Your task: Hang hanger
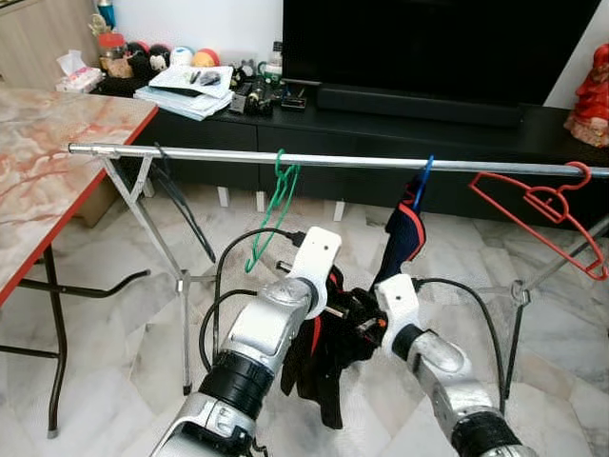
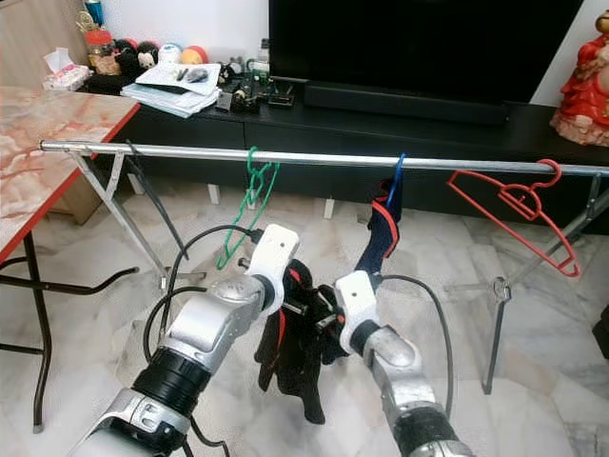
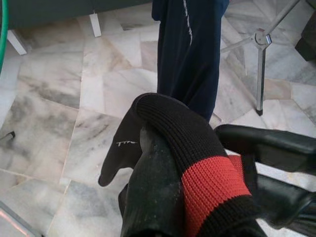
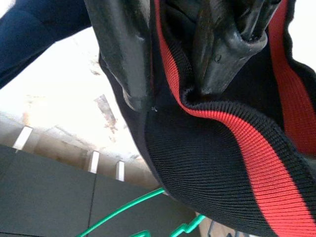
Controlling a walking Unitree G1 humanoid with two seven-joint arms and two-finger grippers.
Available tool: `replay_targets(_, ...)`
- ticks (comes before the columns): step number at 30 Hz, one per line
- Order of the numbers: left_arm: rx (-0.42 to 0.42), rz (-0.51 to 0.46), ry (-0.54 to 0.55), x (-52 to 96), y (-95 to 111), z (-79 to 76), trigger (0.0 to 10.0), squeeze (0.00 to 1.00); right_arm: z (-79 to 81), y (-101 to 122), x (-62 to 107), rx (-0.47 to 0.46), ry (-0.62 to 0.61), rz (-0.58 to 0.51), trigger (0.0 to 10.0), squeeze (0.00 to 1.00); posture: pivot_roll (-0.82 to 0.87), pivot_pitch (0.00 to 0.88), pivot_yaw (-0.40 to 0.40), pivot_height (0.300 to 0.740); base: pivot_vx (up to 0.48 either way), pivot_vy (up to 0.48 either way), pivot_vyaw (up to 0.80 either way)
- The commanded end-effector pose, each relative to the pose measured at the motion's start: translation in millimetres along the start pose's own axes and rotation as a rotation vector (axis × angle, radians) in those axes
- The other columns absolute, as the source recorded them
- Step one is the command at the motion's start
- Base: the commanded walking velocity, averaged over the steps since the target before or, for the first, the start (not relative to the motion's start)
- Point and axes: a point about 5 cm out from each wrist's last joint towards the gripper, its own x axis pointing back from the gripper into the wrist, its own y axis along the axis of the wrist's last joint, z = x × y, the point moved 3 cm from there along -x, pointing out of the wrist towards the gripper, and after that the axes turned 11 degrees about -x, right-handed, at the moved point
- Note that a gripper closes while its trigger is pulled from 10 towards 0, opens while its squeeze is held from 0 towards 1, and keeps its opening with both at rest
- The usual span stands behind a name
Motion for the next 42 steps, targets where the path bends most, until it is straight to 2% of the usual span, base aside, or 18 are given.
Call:
replay_targets(1,-0.012,-0.053,-0.005,4.5,17,-1.2,10.0,0.00,1.5,3,-5.3,0.009,-0.005,0.000,10.0,0.00,0.04,0.089,-0.083,0.721,0.000,0.000,0.00)
replay_targets(6,-0.012,-0.057,-0.001,6.4,18,-0.1,10.0,0.00,6.8,9,-12.0,0.000,0.012,-0.013,10.0,0.00,0.06,0.088,-0.094,0.721,0.000,0.000,0.00)
replay_targets(9,-0.011,-0.055,0.002,7.5,18,0.3,10.0,0.00,9.5,7,-14.7,0.041,0.020,0.020,10.0,0.00,0.06,0.088,-0.099,0.721,0.000,0.000,0.00)
replay_targets(12,-0.011,-0.053,0.003,7.9,17,0.2,10.0,0.00,7.0,6,-15.0,0.069,-0.004,0.032,10.0,0.00,0.06,0.088,-0.102,0.721,0.000,0.000,0.00)
replay_targets(16,-0.014,-0.053,0.002,8.1,18,-0.3,10.0,0.00,-3.3,9,-14.9,0.132,-0.099,0.036,10.0,0.00,0.06,0.088,-0.103,0.721,0.000,0.000,0.00)
replay_targets(26,-0.016,-0.050,-0.001,7.8,18,-1.1,10.0,0.00,-3.3,11,-16.7,0.110,-0.123,0.008,10.0,0.00,0.06,0.088,-0.105,0.721,0.000,0.000,0.00)
replay_targets(27,-0.015,-0.049,-0.001,7.9,18,-1.2,10.0,0.00,-2.0,11,-17.1,0.091,-0.118,0.000,0.0,0.00,0.06,0.089,-0.106,0.721,0.000,0.000,0.00)
replay_targets(34,-0.016,-0.046,-0.005,8.3,17,-1.8,10.0,0.00,3.7,9,-19.1,0.064,-0.085,0.002,0.0,0.00,0.07,0.092,-0.106,0.721,0.000,0.000,0.00)
replay_targets(42,-0.015,-0.044,-0.004,8.5,16,-0.9,10.0,0.00,0.5,7,-18.4,0.074,-0.105,0.020,0.0,0.00,0.07,0.094,-0.106,0.721,0.000,0.000,0.00)
